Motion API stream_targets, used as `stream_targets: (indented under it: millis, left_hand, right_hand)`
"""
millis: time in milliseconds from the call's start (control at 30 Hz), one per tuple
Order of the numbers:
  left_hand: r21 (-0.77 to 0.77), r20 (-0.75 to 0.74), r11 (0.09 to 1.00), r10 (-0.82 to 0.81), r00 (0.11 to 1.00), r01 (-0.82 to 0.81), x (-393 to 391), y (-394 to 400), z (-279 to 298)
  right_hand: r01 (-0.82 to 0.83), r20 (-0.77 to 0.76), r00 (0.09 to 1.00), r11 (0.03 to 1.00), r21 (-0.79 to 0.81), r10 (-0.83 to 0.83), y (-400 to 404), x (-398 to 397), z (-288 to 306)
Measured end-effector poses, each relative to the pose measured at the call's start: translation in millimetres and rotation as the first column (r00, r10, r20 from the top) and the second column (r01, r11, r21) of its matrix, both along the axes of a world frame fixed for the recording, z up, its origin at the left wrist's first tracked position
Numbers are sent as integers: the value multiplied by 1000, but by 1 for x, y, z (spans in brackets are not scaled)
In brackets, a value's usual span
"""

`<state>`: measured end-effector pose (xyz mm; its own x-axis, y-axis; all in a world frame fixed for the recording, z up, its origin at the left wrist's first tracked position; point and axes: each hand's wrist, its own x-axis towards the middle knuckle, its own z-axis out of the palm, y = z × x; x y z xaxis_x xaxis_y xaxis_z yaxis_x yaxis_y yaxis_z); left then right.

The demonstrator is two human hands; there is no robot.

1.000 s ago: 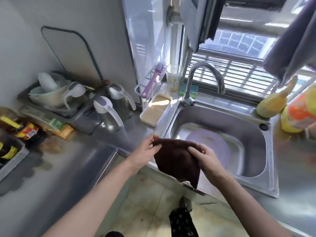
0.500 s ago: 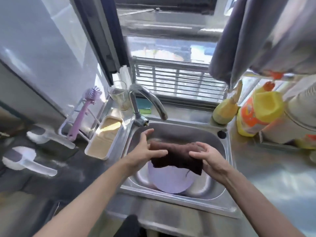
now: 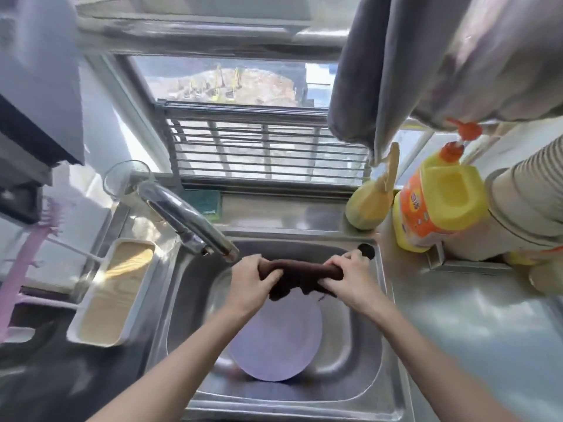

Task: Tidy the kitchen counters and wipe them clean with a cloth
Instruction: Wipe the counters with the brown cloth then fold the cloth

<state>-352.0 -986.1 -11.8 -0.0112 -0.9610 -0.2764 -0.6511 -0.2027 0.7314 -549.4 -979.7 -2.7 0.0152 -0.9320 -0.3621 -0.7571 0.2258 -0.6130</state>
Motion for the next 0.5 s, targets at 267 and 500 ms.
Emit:
stream_targets:
  millis: [267, 500]
  left_hand:
    - [153, -529, 866, 478, 701, -475, -26, -65, -16]
    - [-19, -427, 911, 365, 827, -412, -27, -113, -45]
  right_hand:
    - [549, 591, 599, 814, 189, -541, -69, 21, -38]
    - [591, 513, 692, 807, 2, -508, -123, 33, -55]
